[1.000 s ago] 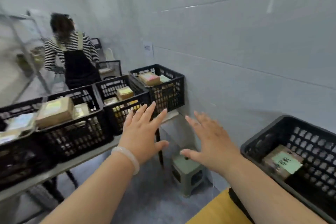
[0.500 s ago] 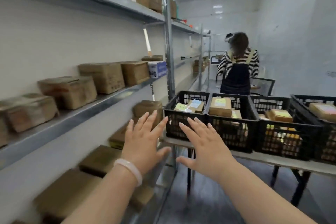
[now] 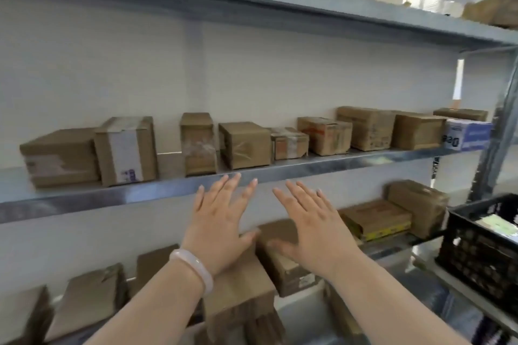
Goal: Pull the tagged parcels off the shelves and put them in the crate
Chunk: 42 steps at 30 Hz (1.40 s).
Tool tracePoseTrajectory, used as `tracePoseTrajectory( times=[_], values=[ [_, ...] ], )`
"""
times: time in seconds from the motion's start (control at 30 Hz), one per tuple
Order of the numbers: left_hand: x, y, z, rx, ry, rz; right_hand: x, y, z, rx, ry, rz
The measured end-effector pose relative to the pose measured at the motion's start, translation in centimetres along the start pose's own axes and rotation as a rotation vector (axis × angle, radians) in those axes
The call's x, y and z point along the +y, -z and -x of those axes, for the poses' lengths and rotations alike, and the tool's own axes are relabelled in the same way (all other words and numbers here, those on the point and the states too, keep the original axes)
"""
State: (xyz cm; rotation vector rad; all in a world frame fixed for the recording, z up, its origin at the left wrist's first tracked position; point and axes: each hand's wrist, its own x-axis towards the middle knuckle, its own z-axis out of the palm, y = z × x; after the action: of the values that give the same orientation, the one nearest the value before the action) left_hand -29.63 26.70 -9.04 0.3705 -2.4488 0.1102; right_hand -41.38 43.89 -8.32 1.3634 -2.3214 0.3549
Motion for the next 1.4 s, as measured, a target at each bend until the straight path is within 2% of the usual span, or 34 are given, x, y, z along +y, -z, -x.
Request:
tracePoseTrajectory(
  times=[0.3, 0.47, 0.67, 0.9, 1.1, 1.23, 1.4],
  values=[
    [-10.0, 8.0, 6.1, 0.088, 0.198, -0.184, -11.5, -0.1, -5.2, 0.088, 0.233, -0.168],
    [-16.3, 11.0, 8.6, 0.103, 0.269, -0.178, -19.4, 0.2, -9.1, 0.183, 0.304, -0.277],
    [-25.0, 13.7, 8.6, 0.083, 0.342, -0.118, -27.9, -1.2, -12.7, 0.169, 0.334, -0.345],
    [-31.4, 14.4, 4.0, 0.075, 0.381, 0.105, -31.1, -2.7, -15.6, 0.191, 0.216, -0.343],
    [-34.5, 12.8, 0.4, -0.011, 0.474, 0.324, -31.9, -3.5, -16.4, 0.187, 0.158, -0.314],
    [-36.1, 11.6, -0.3, -0.054, 0.488, 0.376, -32.0, -3.6, -16.5, 0.196, 0.121, -0.298],
    [-37.1, 11.4, 0.7, 0.027, 0.465, 0.423, -32.7, -3.6, -16.6, 0.191, 0.133, -0.33]
  ],
)
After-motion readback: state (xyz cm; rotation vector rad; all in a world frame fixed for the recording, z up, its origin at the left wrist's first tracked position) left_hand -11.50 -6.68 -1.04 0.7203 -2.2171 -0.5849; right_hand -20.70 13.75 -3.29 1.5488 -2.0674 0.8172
